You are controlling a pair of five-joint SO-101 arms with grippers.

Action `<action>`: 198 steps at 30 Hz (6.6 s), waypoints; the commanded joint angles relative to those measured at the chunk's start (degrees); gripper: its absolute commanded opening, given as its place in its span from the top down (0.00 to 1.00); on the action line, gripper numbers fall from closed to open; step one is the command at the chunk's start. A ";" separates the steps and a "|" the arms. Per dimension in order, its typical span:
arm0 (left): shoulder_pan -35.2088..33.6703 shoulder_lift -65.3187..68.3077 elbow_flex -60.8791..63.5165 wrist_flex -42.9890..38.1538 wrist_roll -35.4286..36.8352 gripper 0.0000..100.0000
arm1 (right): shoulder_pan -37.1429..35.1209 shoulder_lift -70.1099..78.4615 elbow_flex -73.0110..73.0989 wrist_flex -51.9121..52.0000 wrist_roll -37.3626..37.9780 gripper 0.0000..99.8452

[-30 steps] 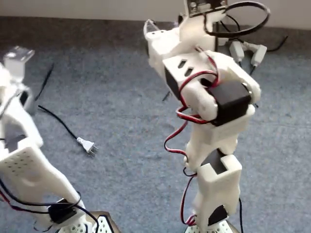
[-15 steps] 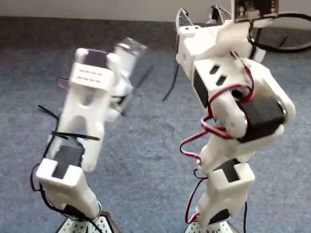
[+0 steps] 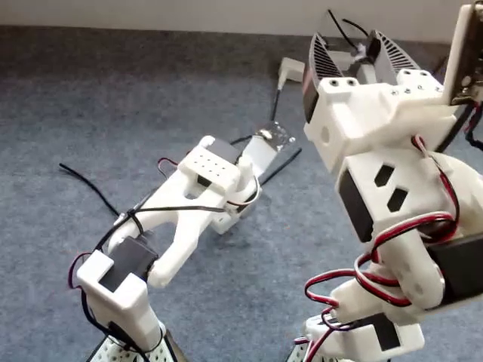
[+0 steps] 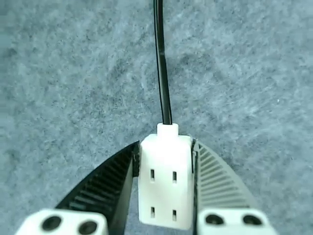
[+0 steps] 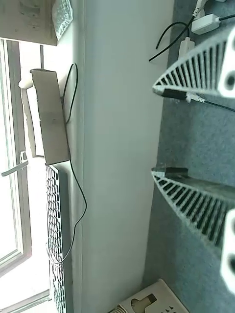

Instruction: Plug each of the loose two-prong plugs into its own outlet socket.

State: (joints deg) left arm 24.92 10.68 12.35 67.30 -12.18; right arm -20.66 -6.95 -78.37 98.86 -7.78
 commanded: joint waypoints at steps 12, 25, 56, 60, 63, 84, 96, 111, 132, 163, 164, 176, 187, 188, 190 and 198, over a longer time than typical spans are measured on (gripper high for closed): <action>0.40 -3.03 2.86 -1.85 -1.85 0.76 | -5.14 1.01 0.40 1.98 -0.26 0.77; -18.51 -2.77 -25.27 23.82 2.11 0.76 | -5.23 1.36 0.40 1.98 -0.26 0.77; -32.48 -2.77 6.81 11.34 62.77 0.76 | 4.53 1.54 4.26 -1.89 10.20 0.77; -34.42 -2.68 12.44 3.34 69.45 0.76 | 4.62 1.54 4.26 -1.89 10.20 0.77; -34.59 -2.68 16.31 -3.34 69.45 0.76 | 4.62 1.54 4.26 -1.89 10.20 0.77; -44.97 -2.68 20.35 -3.52 69.45 0.76 | 4.62 1.54 4.26 -1.98 9.93 0.77; -44.88 -2.68 21.49 -3.43 69.45 0.82 | 4.62 1.45 4.26 -1.98 9.93 0.77; -56.75 -2.86 2.68 12.84 42.99 0.95 | 4.44 1.45 4.26 -1.89 9.85 0.77; -74.95 11.38 -10.24 -2.55 -25.58 0.95 | 3.47 1.45 4.26 -1.80 9.76 0.77; -78.02 29.41 -41.63 34.11 -36.22 0.84 | -5.32 1.45 4.26 0.13 9.85 0.77; -77.93 29.41 -41.01 33.23 -36.22 0.84 | -5.32 1.45 4.26 0.13 9.85 0.77; -79.96 29.05 -37.85 24.35 -36.13 0.84 | -5.32 1.45 4.26 0.31 9.85 0.77; -82.33 29.49 -36.09 22.15 -36.13 0.84 | -5.49 1.45 4.26 0.31 9.85 0.77; -82.24 29.41 -35.47 22.15 -36.13 0.84 | -5.49 1.45 4.26 0.31 9.85 0.77; -81.98 29.41 -34.42 21.89 -36.13 0.84 | -5.49 1.45 4.26 0.31 9.85 0.77; -80.13 29.32 -36.79 21.71 -36.13 0.84 | -5.49 1.45 4.26 0.31 9.85 0.77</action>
State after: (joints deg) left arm -56.75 40.75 -22.99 89.36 -48.22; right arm -25.32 -5.54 -74.24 98.33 1.71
